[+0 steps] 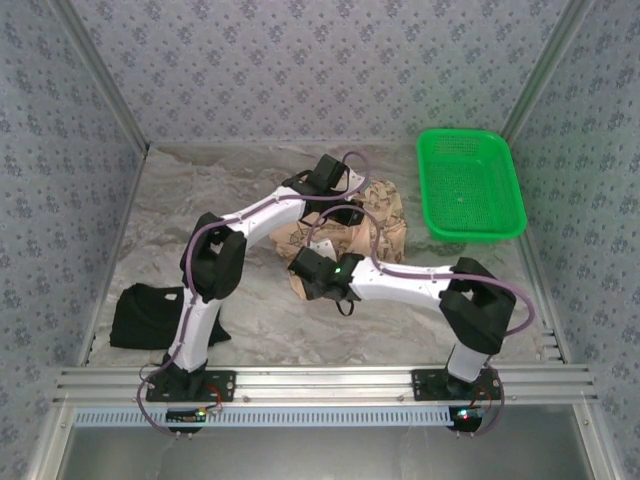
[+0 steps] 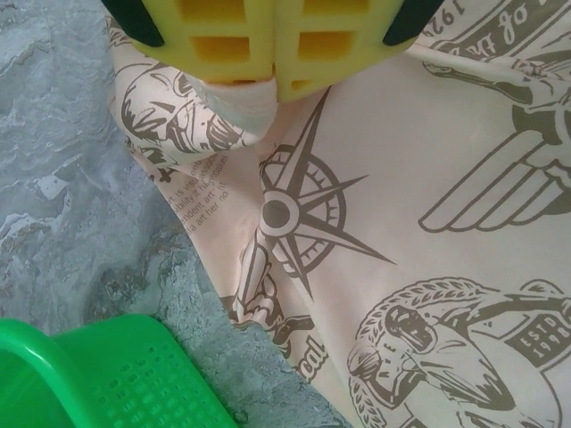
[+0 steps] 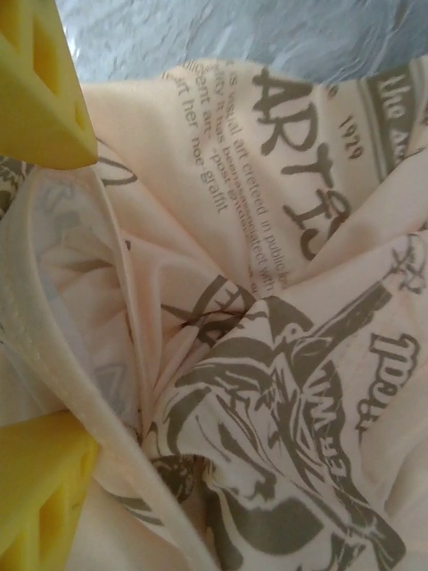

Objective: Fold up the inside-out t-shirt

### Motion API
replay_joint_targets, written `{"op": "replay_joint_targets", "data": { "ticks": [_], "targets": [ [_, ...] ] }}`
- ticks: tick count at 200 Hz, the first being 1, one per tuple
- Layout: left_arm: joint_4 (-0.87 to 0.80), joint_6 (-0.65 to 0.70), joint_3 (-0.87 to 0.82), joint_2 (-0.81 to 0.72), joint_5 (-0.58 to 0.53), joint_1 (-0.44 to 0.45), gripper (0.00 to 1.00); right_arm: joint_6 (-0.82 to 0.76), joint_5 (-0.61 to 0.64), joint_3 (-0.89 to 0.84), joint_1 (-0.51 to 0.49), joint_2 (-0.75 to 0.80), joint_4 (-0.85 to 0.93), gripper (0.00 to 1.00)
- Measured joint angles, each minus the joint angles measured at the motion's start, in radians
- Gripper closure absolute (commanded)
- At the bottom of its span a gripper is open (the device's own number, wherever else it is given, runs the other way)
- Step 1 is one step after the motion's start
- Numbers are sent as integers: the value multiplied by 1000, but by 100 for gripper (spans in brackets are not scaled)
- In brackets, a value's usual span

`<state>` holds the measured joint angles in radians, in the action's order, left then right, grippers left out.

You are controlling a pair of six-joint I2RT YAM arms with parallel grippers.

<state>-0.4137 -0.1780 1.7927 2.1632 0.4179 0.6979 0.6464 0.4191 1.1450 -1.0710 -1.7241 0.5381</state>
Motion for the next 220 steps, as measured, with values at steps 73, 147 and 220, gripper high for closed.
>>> {"op": "replay_joint_targets", "data": {
  "ticks": [73,147,220],
  "targets": [
    [-84,41,33,-1,-6,-25,97,-73,60,10,-27,74,95,100],
    [-353,171,475,-172,-159,-248,99,-439,-150,379,294,487,197,100],
    [-499,151,650,-510,-344,-160,100,-725,-301,655,370,549,283,100]
  ]
}}
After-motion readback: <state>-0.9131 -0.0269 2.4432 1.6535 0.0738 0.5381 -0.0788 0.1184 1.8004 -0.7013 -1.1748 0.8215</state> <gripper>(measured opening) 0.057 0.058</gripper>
